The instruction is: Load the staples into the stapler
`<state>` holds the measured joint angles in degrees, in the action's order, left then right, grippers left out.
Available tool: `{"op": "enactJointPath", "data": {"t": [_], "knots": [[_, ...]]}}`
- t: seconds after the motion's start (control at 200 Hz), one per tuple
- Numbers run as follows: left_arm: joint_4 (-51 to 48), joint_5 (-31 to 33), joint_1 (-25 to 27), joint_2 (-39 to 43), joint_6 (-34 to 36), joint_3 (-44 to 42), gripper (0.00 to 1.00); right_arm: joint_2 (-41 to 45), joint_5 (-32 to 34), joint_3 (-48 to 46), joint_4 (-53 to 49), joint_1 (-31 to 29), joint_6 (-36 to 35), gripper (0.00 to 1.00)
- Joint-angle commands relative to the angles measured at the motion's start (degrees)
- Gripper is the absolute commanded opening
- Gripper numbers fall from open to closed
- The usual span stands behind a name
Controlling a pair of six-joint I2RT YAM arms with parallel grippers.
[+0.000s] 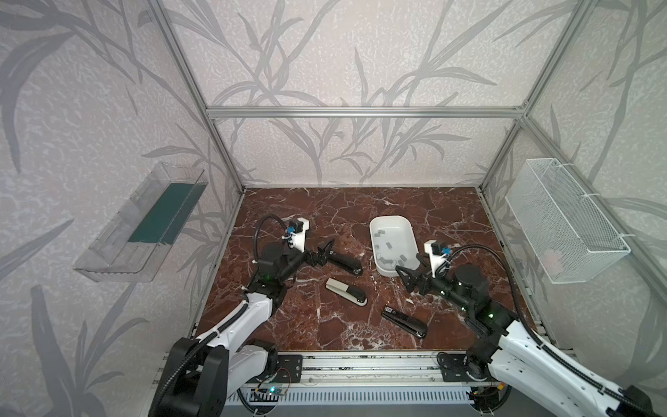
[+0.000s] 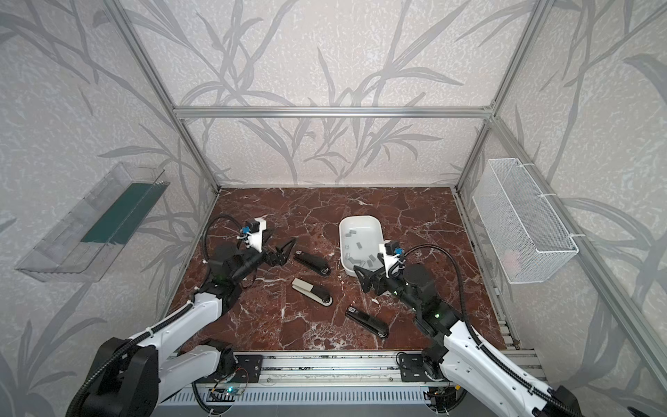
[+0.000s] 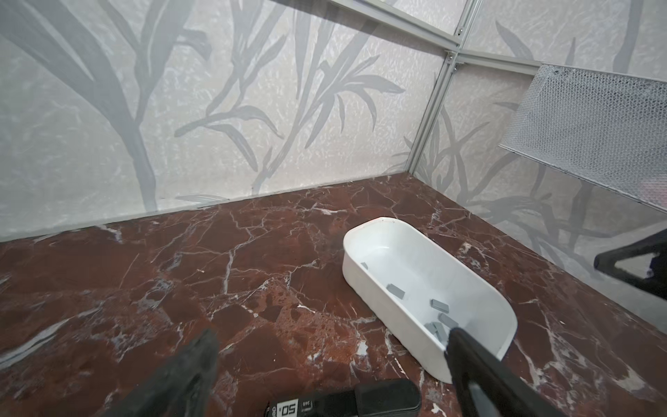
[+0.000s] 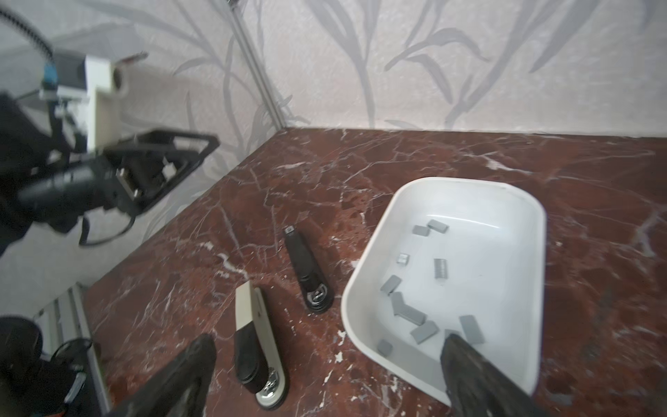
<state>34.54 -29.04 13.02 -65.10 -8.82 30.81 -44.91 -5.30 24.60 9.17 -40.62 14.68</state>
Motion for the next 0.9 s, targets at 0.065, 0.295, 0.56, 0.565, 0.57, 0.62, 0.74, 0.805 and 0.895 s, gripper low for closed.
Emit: {"op": "enactJointPath", "data": {"t": [0.065,0.295,0.56,0.565,0.57,0.62,0.74,0.805,0.895], "knots": [[-13.02,-8.97,0.27,-7.35,8.18,13.27,0.99,-13.96,3.86,5.33,1.56,-10.53,-10.09,0.76],[-27.41,-11.99,1.41,-7.63,36.84,19.03,0.87,-27.64,6.86,5.72,8.38,-11.36,-7.65,0.51],[-53.27,-20.05,1.7,-16.51,64.98,24.11,0.76,-37.23,5.57,6.96,16.22,-9.81,-7.97,0.5],[-53.58,-20.03,1.68,-16.79,65.16,24.25,0.75,-37.43,5.52,7.02,16.23,-9.56,-7.9,0.5],[-53.82,-20.02,1.76,-16.98,65.42,24.36,0.75,-37.61,5.5,7.08,16.32,-9.52,-7.82,0.5],[-55.01,-19.85,2.13,-18.63,66.65,24.81,0.72,-40.02,4.47,7.62,17.29,-8.13,-7.17,0.49],[-51.24,-15.82,5.53,-19.32,67.73,22.91,0.72,-44.72,3.66,7.57,21.44,-4.58,-5.65,0.49],[-49.34,-15.04,6.88,-19.32,67.88,21.85,0.72,-47.17,3.1,7.73,23.51,-3.36,-6.31,0.51],[-48.94,-14.83,7.63,-20.57,68.19,22.11,0.72,-50.0,3.65,8.28,25.32,-2.49,-7.8,0.51]]}}
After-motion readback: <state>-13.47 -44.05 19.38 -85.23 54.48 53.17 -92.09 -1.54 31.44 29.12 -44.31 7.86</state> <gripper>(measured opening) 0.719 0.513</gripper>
